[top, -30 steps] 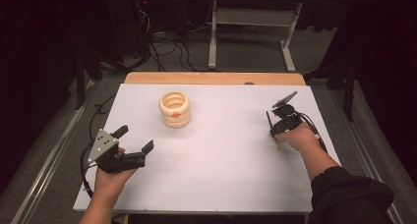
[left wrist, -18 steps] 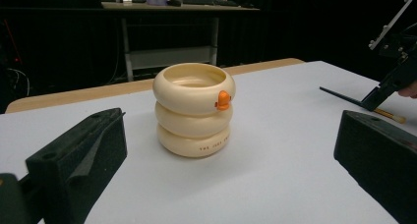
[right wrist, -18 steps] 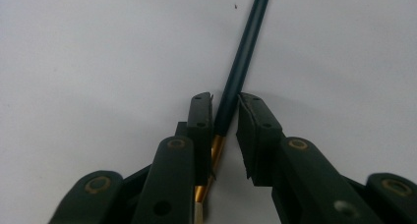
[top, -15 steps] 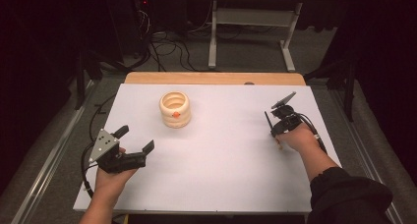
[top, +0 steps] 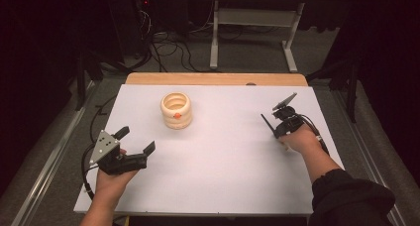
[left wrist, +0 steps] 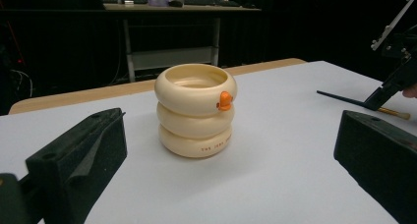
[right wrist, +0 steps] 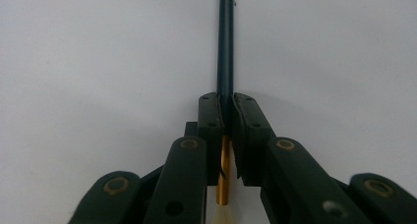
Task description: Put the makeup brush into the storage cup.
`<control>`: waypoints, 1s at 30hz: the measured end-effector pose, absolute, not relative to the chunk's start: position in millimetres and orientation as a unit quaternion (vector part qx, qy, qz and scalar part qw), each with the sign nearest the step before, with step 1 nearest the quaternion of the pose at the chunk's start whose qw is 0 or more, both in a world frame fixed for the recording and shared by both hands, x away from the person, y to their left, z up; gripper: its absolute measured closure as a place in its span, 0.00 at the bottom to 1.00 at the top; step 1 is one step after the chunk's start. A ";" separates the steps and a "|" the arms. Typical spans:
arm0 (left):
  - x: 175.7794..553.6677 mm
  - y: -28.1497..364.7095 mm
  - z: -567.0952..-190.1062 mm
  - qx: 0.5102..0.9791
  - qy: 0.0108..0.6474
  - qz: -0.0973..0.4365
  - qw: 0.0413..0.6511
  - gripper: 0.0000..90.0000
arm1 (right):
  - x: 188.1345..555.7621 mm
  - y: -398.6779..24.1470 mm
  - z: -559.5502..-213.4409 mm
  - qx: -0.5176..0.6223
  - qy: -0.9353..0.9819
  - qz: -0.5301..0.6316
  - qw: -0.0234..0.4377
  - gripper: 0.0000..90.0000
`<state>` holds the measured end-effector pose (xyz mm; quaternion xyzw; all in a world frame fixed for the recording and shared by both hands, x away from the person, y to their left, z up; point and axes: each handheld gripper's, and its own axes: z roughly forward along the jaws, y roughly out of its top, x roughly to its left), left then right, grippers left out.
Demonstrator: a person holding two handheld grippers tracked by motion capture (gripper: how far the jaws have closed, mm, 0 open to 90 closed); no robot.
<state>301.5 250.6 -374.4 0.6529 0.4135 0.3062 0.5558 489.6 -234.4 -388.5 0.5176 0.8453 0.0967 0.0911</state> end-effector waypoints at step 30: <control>300.2 250.6 -372.0 0.653 0.410 0.309 0.557 0.00 | 453.2 -240.6 -348.0 0.503 0.850 0.111 0.114 0.95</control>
